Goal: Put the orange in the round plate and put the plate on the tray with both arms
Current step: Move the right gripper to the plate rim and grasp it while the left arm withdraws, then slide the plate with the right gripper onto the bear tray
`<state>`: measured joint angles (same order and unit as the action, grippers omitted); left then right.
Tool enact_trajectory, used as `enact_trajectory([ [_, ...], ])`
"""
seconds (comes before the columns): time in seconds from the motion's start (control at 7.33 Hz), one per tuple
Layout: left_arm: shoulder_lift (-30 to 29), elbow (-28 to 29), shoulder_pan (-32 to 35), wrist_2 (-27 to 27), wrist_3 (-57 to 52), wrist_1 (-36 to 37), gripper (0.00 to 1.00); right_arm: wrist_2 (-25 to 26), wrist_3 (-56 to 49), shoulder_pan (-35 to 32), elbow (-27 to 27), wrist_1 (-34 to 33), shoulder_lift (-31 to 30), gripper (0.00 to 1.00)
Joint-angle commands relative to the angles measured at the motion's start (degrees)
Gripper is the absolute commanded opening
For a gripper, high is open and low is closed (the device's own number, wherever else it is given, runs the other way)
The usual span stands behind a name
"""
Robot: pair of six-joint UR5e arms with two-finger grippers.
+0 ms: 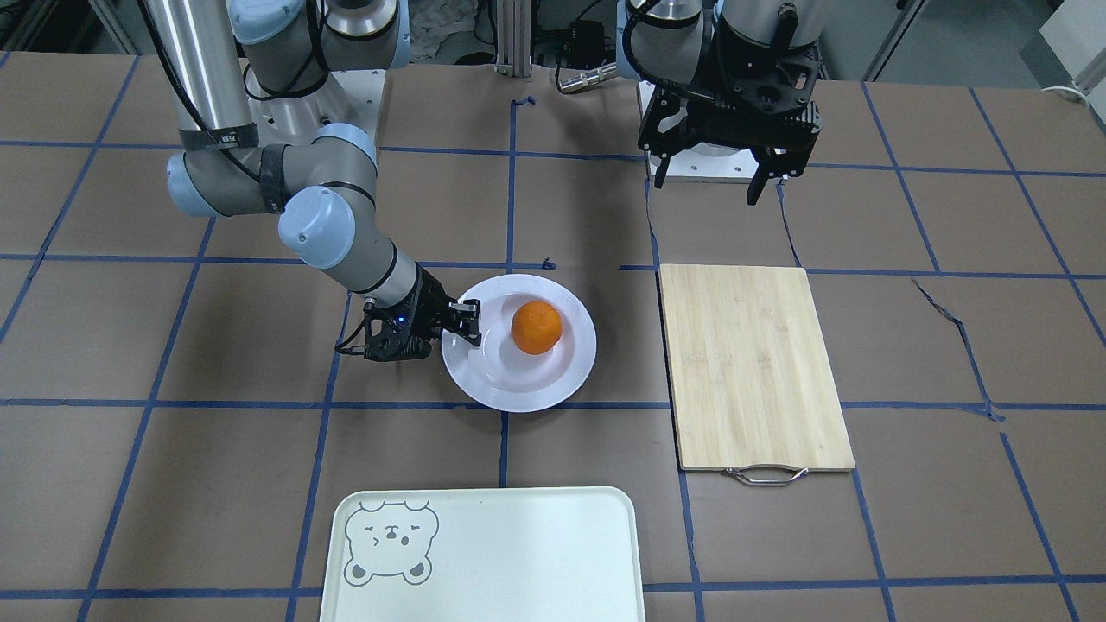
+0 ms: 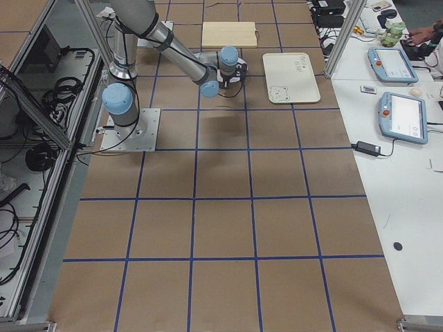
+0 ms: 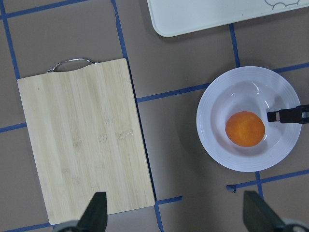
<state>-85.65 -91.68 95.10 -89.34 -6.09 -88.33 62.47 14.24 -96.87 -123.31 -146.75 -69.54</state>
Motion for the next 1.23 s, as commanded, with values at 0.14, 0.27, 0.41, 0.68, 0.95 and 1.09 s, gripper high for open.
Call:
enact_trajectory([
  [0.14,-2.7,4.8,-0.4,-1.4,-0.1,-1.0,1.0,-0.2,0.7,-0.1,1.0,-0.3,-0.5,0.12],
  [0.27,-3.9,6.4,-0.4,-1.3,-0.1,-1.0,1.0,0.0,0.8,-0.1,2.9,-0.2,-0.5,0.12],
  [0.41,-4.1,6.6,-0.5,-1.3,-0.1,-1.0,1.0,0.3,0.7,0.1,4.9,0.1,-0.4,0.12],
  [0.68,-3.1,5.6,-0.5,-1.3,-0.2,-1.0,1.0,-0.4,1.4,1.0,6.7,0.6,-0.3,0.12],
  [0.95,-2.8,4.9,-0.5,-1.3,-0.2,-1.0,1.0,-5.1,3.9,3.9,8.4,0.6,-0.3,0.12],
  [1.09,-2.7,4.4,-0.5,-1.1,-0.2,-0.9,1.0,-5.6,3.9,5.6,11.5,1.8,0.5,0.13],
])
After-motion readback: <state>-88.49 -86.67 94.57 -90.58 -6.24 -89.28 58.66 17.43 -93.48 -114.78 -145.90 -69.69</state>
